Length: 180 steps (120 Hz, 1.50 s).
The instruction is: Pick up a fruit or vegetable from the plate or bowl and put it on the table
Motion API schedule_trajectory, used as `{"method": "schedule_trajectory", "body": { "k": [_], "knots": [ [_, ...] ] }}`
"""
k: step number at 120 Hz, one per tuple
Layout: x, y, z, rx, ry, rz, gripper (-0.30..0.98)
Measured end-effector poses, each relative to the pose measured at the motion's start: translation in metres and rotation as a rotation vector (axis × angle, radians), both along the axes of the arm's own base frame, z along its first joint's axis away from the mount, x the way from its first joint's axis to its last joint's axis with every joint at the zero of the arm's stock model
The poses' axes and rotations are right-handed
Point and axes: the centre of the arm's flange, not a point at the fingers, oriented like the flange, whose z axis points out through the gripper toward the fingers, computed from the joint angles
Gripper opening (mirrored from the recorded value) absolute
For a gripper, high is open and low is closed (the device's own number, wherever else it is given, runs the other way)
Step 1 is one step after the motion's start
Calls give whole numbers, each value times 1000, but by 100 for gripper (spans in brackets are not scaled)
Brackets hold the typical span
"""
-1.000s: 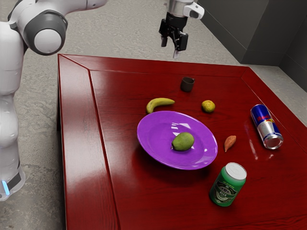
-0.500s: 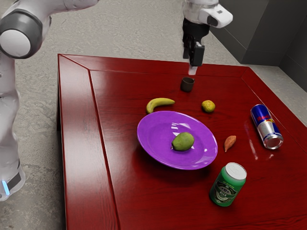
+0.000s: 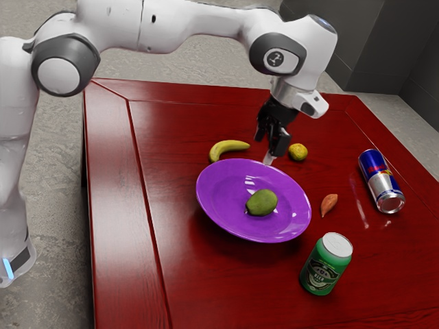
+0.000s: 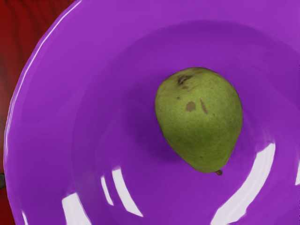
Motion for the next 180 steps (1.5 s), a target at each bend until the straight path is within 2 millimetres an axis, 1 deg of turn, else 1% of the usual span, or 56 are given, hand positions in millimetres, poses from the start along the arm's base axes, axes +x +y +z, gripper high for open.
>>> {"method": "schedule_trajectory", "body": {
  "k": [7, 15, 24, 37, 46, 56, 72, 106, 128, 136, 141, 151, 160, 180],
  "knots": [
    [5, 1, -15, -38, -15, 5, 69],
    [9, -2, -17, -81, -56, 9, 69],
    [0, -12, -25, -128, -87, 16, 69],
    [-11, -27, -26, -168, -131, 49, 69],
    [-14, -30, -27, -181, -147, 90, 69],
    [-15, -29, -31, -192, -152, 156, 69],
    [-15, -25, -39, -195, -136, 276, 69],
    [-23, -30, -55, -173, -45, 487, 69],
    [-28, -46, -60, -154, -8, 532, 69],
    [-28, -45, -59, -150, -4, 551, 69],
    [-26, -43, -63, -145, 4, 565, 69],
    [-18, -31, -81, -129, 33, 605, 69],
    [-12, -20, -90, -119, 46, 637, 69],
    [-8, -24, -86, -111, 35, 649, 69]
  ]
}}
